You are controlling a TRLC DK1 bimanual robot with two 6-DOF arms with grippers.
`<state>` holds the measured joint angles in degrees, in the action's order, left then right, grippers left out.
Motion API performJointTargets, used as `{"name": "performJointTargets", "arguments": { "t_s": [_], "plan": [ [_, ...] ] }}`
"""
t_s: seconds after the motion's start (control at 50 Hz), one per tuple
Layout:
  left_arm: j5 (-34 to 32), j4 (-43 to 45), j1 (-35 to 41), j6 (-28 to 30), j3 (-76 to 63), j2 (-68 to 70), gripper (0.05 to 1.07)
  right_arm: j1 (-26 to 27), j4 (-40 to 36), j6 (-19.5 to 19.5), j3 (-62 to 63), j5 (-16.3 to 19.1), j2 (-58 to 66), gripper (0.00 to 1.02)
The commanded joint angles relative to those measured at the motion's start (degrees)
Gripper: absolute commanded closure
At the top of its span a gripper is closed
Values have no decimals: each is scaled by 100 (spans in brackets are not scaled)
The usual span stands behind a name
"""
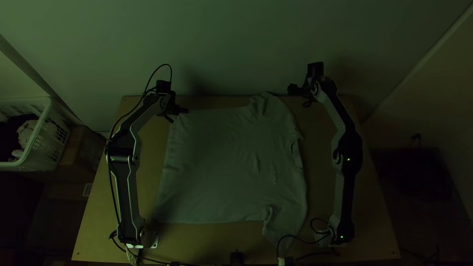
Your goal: Fold the t-shirt
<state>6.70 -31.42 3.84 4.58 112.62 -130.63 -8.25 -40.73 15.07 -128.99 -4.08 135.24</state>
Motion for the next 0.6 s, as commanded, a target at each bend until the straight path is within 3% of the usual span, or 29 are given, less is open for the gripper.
{"name": "performJointTargets", "arguments": {
  "t_s": [0.0, 0.44, 0.58],
  "plan": [
    [60, -215, -129, -18, -205, 152, 105, -107, -102, 180, -206, 3, 292, 5],
    [-46, -224, -137, -185, -249, 433, 105, -361, -128, 304, -258, 12, 855, 12],
    [-55, -224, -155, -194, -249, 468, 105, -397, -128, 339, -267, 12, 987, 21]
  ]
}}
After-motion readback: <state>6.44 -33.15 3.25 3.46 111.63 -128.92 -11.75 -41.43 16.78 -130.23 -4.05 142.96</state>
